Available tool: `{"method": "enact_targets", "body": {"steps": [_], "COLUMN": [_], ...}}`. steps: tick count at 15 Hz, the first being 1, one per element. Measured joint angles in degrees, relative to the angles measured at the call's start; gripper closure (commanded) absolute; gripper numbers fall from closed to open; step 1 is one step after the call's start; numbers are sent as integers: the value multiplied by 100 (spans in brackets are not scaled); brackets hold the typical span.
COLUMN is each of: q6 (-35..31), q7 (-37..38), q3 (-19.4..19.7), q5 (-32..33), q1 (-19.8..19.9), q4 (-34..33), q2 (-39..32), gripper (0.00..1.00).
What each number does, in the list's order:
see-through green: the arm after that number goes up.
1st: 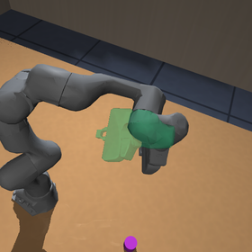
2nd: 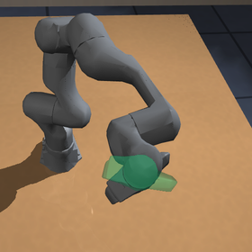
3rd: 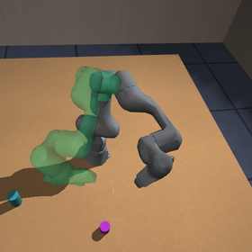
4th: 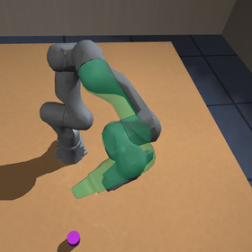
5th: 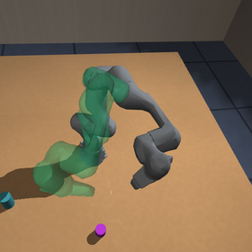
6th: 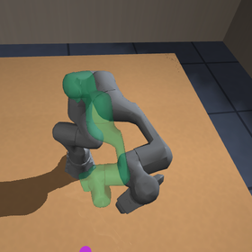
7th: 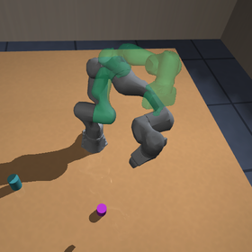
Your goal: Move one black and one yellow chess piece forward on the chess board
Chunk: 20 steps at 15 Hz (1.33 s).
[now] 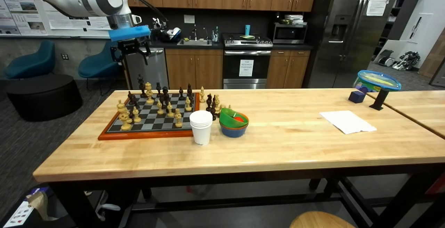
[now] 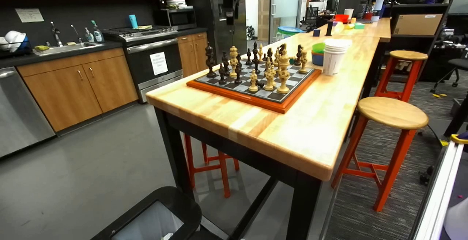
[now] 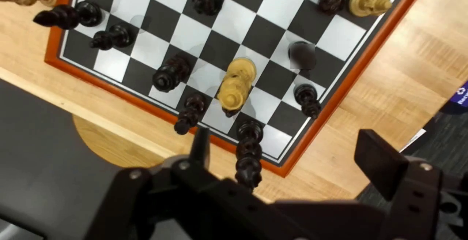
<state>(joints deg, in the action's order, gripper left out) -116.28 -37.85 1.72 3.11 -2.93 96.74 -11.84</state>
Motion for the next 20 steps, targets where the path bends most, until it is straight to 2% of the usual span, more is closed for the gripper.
{"method": "enact_targets", "body": {"steps": [6, 20], "q6": [54, 76], "q7": [1, 83], "q3": [-133, -201], "q5": [-2, -7], "q1": [284, 425], "q4": [-1059, -1321], "q2": [-845, -1255], "gripper": [0, 0]}}
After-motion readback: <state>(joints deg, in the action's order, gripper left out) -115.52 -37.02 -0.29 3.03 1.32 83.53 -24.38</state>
